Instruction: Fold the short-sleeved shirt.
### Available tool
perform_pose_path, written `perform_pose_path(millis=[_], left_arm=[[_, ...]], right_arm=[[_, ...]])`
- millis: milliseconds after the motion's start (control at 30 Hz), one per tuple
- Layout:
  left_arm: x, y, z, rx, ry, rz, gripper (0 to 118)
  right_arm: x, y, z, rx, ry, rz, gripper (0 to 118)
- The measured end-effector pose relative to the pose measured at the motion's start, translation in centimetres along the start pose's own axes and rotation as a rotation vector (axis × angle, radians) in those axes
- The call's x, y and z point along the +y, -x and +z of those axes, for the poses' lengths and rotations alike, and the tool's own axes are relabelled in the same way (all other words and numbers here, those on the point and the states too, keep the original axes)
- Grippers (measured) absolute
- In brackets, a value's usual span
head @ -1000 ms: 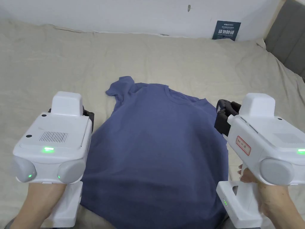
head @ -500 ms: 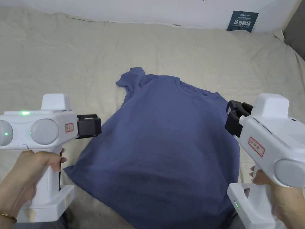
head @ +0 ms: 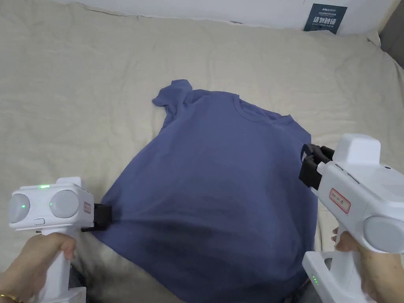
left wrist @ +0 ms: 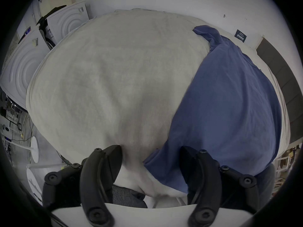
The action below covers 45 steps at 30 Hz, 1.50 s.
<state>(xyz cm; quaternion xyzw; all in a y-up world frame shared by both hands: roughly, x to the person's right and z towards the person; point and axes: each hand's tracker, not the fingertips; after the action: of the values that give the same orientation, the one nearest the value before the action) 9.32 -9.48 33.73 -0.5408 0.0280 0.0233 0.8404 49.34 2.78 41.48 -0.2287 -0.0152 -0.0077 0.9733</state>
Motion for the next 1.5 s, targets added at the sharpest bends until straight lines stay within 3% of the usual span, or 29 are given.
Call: perform_pose_path(millis=[33,133,167,200,367,533,667,767,867,1167,1400,1500], left_arm=[[0.1,-0.2,0.3,0.000,-0.003,-0.012,74],[0.0,-0.9,1.4,-0.044,-0.043,-0.110,22],[0.0,-1.2,1.7,-0.122,-0.051,-0.102,6],[0.2,-1.3,1.7,-0.018,-0.048,-0.109,6],[0.8,-0.3,4.4,-0.144,-0.121,0.041,6],[0.4,0.0,7.3,-0.179,-0.215,0.061,6],[0.2,0.0,7.2,-0.189,-0.240,0.038,6],[0.2,-0.3,6.3,-0.148,-0.225,0.002,6],[0.2,0.1,5.3,-0.154,-0.195,0.043,6],[0.8,1.8,2.8,-0.159,-0.121,0.191,6],[0.4,1.9,1.6,-0.177,-0.091,0.242,6],[0.4,2.1,0.8,-0.176,-0.067,0.272,6]], right_arm=[[-0.1,-0.2,-0.1,-0.002,0.003,-0.002,1],[-0.1,-0.3,-0.5,-0.007,0.015,-0.007,1],[-0.2,-0.4,-0.6,-0.008,0.020,-0.010,1],[-0.1,-0.4,-0.8,-0.007,0.026,-0.014,1],[1.7,-0.7,-2.1,-0.006,0.047,0.000,1],[6.3,-0.9,-5.7,0.031,0.092,0.019,6],[11.0,0.0,-11.4,0.063,0.176,0.147,90],[13.8,1.1,-16.6,0.111,0.267,0.185,118],[15.7,2.5,-23.2,0.142,0.354,0.214,118],[16.5,6.6,-42.5,0.078,0.579,0.380,118],[14.6,8.6,-49.4,0.126,0.668,0.396,118],[13.8,8.5,-51.1,0.136,0.721,0.403,109]])
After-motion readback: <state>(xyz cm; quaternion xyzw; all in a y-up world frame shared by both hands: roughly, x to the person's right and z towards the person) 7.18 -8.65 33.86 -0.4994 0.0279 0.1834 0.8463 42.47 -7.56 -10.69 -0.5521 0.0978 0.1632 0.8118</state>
